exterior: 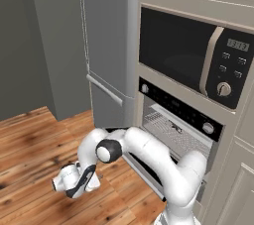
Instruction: Place the fish on the bottom rack of the oven, and slide the tray back inside. Close the oven door.
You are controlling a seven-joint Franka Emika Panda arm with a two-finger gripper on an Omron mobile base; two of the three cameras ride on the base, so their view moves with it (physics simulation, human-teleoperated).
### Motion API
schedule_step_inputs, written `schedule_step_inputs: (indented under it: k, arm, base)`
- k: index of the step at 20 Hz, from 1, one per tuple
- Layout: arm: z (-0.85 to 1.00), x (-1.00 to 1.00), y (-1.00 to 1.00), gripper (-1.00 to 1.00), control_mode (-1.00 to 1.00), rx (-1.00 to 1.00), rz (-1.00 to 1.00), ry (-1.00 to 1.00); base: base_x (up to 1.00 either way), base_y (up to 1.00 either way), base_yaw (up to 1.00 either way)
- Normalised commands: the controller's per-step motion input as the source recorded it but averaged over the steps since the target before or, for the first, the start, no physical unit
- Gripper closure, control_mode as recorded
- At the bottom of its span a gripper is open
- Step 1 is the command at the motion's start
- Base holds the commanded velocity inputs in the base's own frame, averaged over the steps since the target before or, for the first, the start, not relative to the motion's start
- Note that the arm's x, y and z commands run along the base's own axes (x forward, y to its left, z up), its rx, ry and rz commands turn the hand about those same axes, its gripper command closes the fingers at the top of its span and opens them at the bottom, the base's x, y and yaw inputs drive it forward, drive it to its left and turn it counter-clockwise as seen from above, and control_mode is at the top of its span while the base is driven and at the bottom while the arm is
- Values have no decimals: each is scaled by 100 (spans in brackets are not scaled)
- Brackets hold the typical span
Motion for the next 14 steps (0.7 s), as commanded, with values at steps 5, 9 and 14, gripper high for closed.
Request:
schedule_step_inputs:
  k: [5, 9, 14]
  arm:
    - [-51, 35, -22, -100, -100, -1, -14, -3]
    - [-3, 1, -14, -100, -100, 0, -12, -17]
    - [9, -16, -12, -100, -100, 0, -10, -22]
  base:
    - [0, 0, 0]
    - [0, 0, 0]
    - [0, 0, 0]
